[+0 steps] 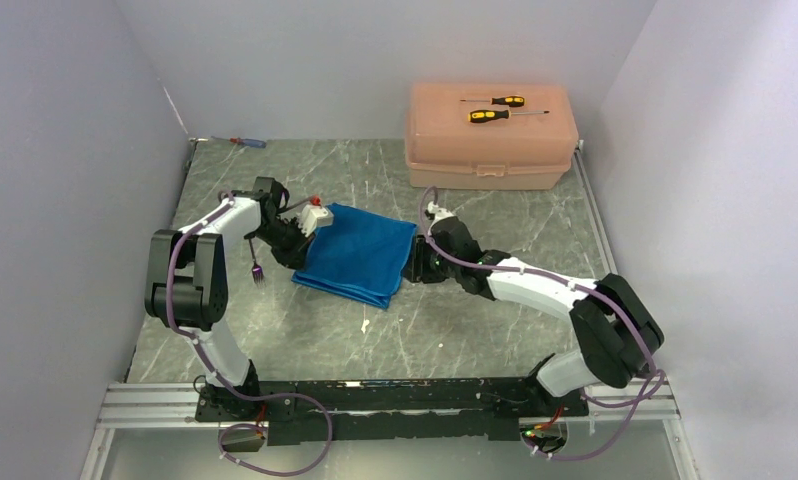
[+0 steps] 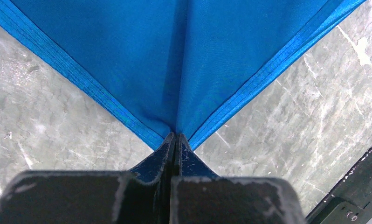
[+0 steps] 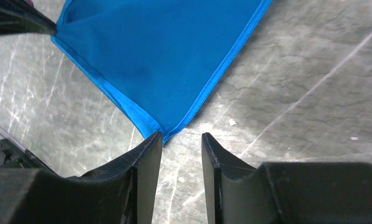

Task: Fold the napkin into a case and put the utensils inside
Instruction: Smooth out the upper triangle-folded napkin at the center of the board.

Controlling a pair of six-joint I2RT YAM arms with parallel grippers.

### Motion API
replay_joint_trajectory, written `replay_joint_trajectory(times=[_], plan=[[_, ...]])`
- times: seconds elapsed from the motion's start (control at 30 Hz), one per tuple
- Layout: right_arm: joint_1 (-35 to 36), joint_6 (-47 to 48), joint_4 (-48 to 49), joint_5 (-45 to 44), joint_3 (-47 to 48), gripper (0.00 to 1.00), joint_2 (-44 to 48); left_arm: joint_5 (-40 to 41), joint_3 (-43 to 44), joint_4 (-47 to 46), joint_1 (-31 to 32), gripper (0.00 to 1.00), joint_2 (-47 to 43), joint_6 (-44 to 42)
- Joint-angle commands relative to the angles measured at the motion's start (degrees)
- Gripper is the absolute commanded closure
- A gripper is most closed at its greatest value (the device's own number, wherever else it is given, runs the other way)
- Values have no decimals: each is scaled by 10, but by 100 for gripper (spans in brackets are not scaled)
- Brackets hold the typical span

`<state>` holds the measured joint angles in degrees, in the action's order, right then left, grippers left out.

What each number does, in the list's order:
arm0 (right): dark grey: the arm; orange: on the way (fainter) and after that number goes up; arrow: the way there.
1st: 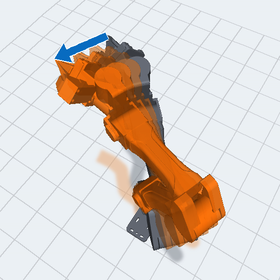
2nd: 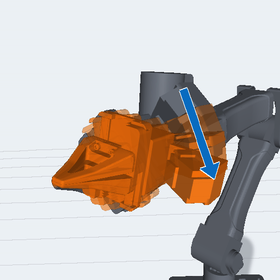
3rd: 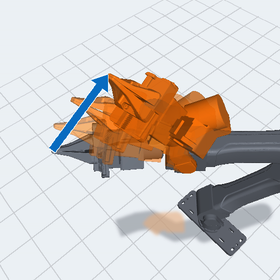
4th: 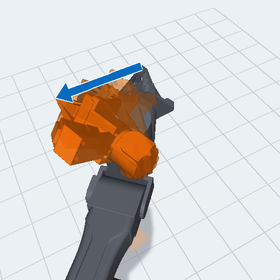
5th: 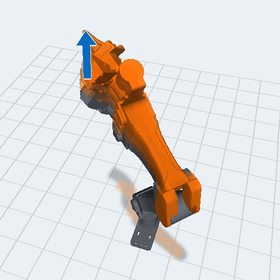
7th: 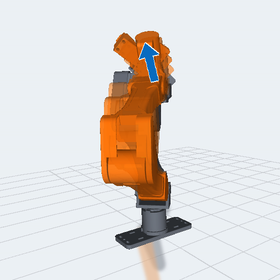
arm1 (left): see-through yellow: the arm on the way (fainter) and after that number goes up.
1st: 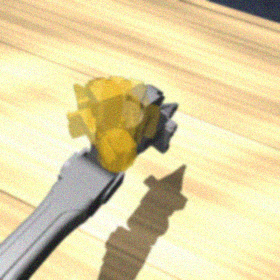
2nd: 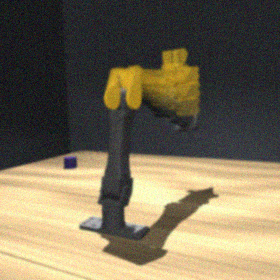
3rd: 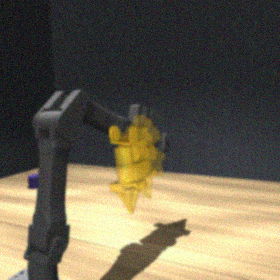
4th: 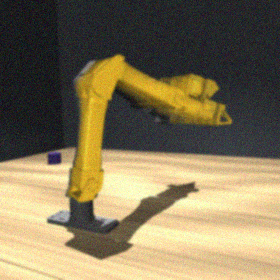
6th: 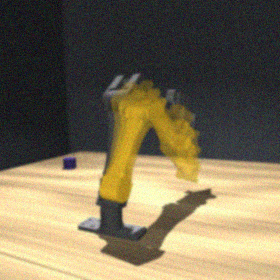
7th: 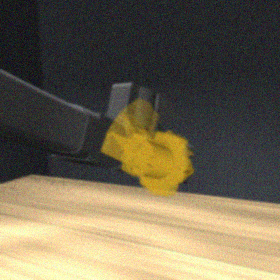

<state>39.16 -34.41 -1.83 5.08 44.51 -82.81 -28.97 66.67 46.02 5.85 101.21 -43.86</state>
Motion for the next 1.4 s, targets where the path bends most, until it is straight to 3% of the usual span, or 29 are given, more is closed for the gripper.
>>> replay_joint_trajectory(times=[0.0,0.3,0.53,0.83,1.0,1.37], plan=[[26,10,16,-4,8,62,-22,-1,12,15,-6,97,-9,4],[11,22,21,-47,37,67,-41,-14,13,6,-26,97,9,15],[-55,28,40,-2,83,72,-92,-36,15,9,-36,97,22,25],[-63,28,59,12,180,73,-173,-31,-3,-18,-36,97,37,32],[-72,13,68,20,226,79,-221,-24,-4,-23,-36,97,39,30],[-141,-44,196,190,207,92,-311,-13,-5,-29,-36,97,42,21]])
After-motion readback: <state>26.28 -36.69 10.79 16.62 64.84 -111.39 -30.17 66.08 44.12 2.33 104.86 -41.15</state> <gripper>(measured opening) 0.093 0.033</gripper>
